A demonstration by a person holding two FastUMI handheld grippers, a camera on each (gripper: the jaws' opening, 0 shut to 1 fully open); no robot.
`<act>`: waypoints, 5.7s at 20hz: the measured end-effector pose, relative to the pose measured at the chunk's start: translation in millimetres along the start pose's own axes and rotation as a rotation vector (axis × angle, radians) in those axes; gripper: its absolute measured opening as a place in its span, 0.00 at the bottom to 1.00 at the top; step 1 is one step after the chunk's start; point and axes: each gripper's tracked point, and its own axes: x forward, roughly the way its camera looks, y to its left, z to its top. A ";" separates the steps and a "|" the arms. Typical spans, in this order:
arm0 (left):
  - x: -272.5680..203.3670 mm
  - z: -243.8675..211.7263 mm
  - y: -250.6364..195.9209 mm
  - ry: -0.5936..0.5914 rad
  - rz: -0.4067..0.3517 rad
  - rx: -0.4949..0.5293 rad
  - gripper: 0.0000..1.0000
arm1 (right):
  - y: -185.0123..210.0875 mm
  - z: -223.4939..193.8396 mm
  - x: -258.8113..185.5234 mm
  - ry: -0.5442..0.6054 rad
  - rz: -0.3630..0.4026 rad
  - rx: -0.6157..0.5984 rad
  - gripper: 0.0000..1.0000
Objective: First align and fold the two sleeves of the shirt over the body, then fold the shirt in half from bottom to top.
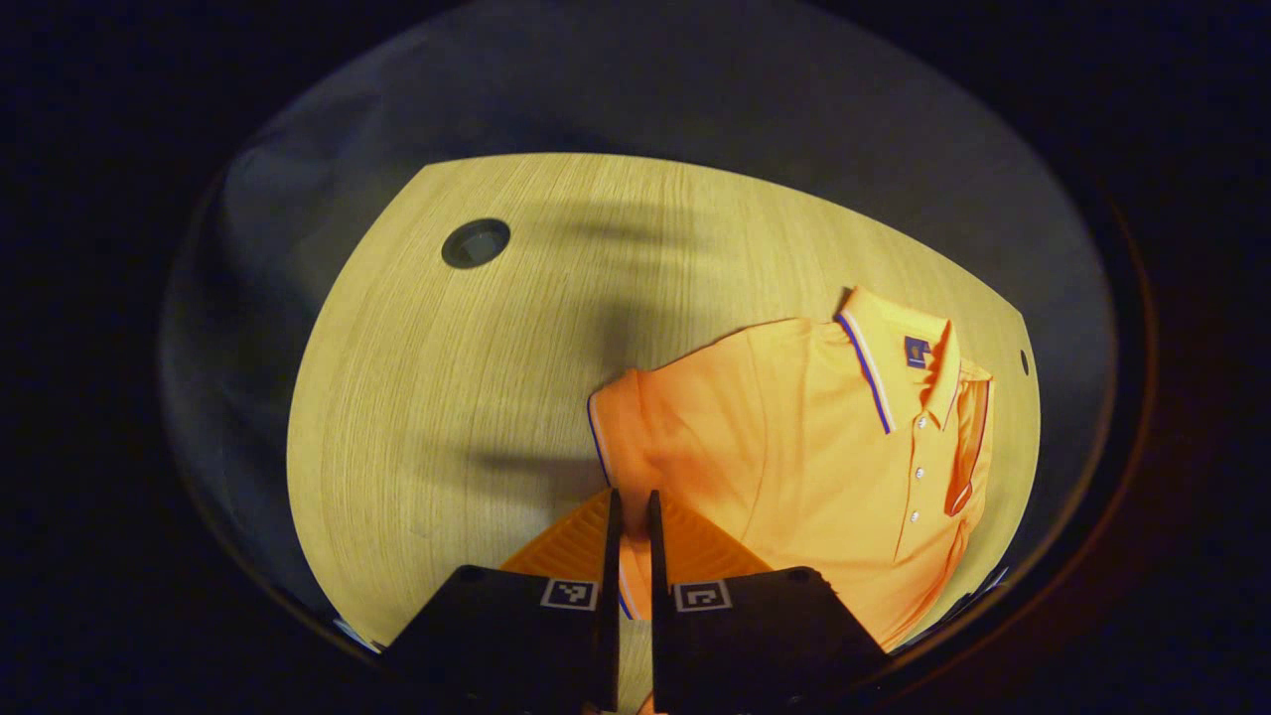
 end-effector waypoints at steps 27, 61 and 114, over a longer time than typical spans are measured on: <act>-173.7 0.2 -151.0 -0.440 -0.219 0.216 0.98 | -18.1 22.1 -7.6 -0.118 0.120 -0.122 0.98; -280.9 -290.5 -76.3 -0.795 0.108 0.079 0.98 | -45.2 -178.4 -40.3 -0.023 0.392 -0.334 0.98; -138.1 -354.1 -130.1 0.060 -0.189 0.061 0.01 | -10.5 -325.0 -23.5 0.734 0.325 -0.056 0.02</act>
